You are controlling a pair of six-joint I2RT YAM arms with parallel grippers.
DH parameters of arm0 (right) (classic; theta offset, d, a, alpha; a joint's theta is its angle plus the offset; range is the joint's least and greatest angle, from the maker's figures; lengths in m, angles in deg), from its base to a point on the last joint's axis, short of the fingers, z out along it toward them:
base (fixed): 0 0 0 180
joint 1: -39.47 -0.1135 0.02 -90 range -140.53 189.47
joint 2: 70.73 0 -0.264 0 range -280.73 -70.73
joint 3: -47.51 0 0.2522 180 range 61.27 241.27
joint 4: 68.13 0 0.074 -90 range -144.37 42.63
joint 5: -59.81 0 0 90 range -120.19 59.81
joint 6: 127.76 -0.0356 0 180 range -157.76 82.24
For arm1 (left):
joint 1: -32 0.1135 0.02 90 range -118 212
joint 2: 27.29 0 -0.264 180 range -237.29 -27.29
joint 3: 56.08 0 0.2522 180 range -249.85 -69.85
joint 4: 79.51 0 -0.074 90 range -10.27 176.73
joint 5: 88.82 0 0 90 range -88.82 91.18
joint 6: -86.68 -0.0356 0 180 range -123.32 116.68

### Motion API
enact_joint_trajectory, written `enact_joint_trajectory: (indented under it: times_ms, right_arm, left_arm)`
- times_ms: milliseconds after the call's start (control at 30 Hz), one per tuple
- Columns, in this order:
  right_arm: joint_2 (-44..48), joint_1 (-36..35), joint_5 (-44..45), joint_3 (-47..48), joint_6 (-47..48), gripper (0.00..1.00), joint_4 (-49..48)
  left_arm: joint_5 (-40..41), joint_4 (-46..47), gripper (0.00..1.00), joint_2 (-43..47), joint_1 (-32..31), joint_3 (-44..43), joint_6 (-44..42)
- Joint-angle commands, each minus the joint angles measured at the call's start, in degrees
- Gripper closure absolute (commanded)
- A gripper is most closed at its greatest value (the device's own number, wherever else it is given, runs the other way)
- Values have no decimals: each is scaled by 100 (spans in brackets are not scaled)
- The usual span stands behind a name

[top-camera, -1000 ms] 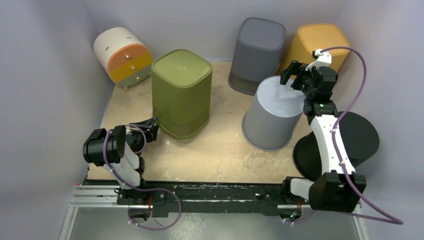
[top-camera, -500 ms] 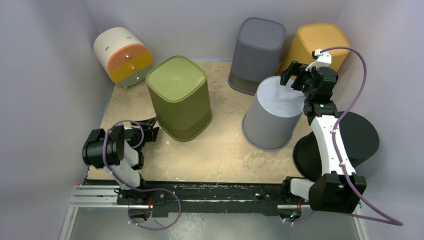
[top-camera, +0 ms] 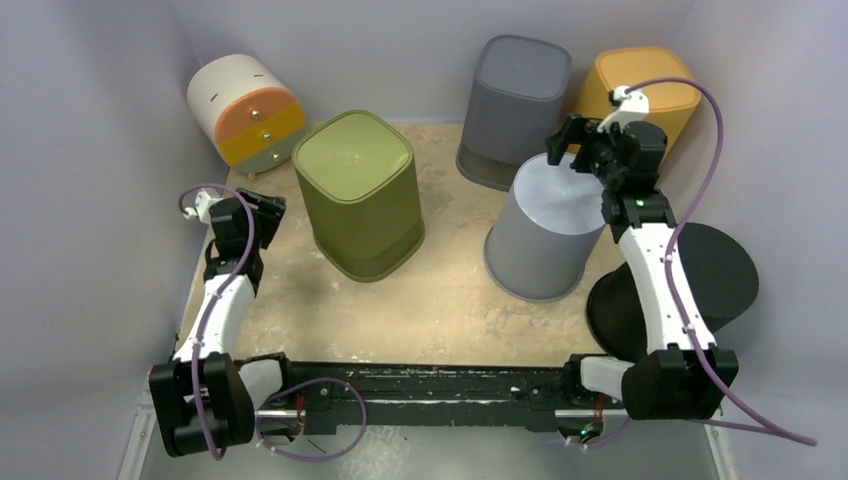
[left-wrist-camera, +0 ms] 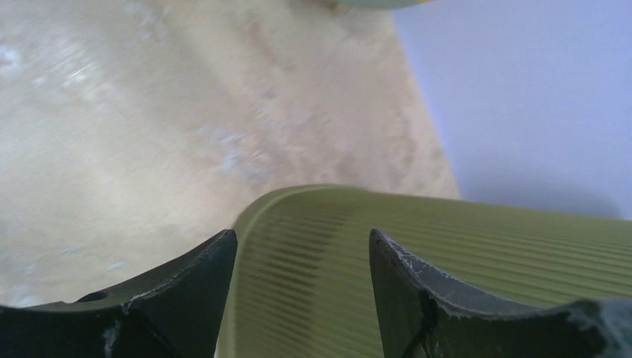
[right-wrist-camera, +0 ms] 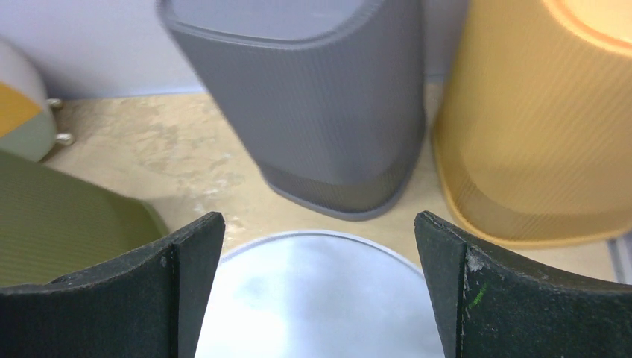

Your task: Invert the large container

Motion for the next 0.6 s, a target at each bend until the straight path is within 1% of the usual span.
enact_joint_trajectory:
  times_ms: [0, 100, 167, 267, 400, 500, 567]
  right_arm:
    - [-117, -726, 189, 819, 330, 0, 327]
    - [-201, -1259, 190, 1213, 430, 0, 653]
    - [-222, -1583, 165, 1312, 407, 0, 692]
    - [-364, -2065, 283, 1390, 405, 0, 715]
    - [-819, -2627, 447, 1747, 513, 0, 1008]
    - [-1107, -2956, 551, 1953, 552, 0, 1117]
    - [-1240, -3041, 631, 2076, 485, 0, 1085]
  left_arm:
    - [127, -957, 37, -215, 26, -235, -588]
    - [474, -1514, 36, -196, 21, -776, -1150]
    - [764, -2064, 36, -207, 18, -1233, -1665]
    - [1093, -2574, 36, -209, 6, -1882, -2149]
    - [1363, -2830, 35, -93, -21, -2403, -2640]
    - [1276, -2900, 32, -71, -76, -2598, -2946]
    - [1147, -2962, 32, -171, -177, -2783, -3172]
